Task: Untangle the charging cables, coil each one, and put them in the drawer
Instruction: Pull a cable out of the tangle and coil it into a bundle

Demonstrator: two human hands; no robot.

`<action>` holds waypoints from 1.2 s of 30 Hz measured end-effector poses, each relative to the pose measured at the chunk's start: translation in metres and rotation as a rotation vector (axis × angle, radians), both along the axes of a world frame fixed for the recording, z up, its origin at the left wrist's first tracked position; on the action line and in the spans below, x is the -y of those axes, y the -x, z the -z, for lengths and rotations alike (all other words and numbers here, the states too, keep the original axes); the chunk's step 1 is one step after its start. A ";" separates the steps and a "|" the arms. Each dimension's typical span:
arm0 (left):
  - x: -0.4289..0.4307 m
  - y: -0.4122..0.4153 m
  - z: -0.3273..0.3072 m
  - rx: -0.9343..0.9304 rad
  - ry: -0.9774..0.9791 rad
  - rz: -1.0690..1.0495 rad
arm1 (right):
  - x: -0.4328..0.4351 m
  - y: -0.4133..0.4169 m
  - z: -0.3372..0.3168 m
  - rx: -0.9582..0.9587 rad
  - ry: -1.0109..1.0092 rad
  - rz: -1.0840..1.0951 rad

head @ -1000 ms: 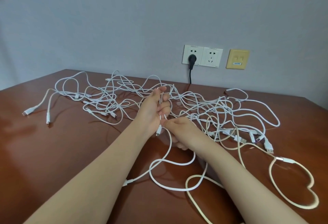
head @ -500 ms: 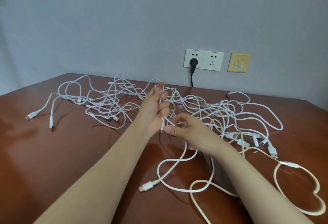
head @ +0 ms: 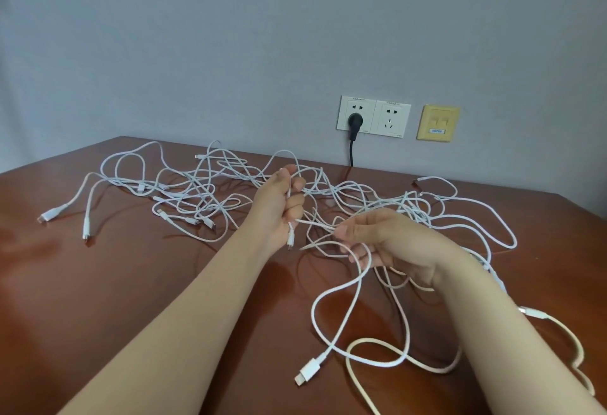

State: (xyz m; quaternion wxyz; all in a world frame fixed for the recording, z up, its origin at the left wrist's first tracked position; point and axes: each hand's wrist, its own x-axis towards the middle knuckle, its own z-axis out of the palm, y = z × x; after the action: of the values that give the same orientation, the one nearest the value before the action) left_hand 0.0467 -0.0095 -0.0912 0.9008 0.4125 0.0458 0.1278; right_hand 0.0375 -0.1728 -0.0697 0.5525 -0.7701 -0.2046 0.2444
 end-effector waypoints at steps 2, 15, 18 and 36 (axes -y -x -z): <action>0.000 -0.001 0.001 -0.024 -0.032 -0.026 | 0.006 -0.001 -0.006 -0.042 -0.069 0.040; 0.008 0.006 -0.003 -0.006 -0.347 0.024 | -0.003 -0.001 0.002 0.514 -0.031 0.112; 0.016 0.009 -0.003 -0.009 -0.428 0.050 | -0.012 0.003 0.007 0.557 -0.086 0.058; 0.048 0.025 -0.001 0.013 -0.734 0.440 | 0.001 -0.006 0.006 0.967 0.044 0.512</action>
State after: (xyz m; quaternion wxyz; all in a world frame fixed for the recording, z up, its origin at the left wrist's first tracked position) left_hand 0.0221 -0.0578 -0.0902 0.7004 0.7048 -0.0975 -0.0568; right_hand 0.0435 -0.1737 -0.0753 0.4212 -0.8312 -0.2361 -0.2756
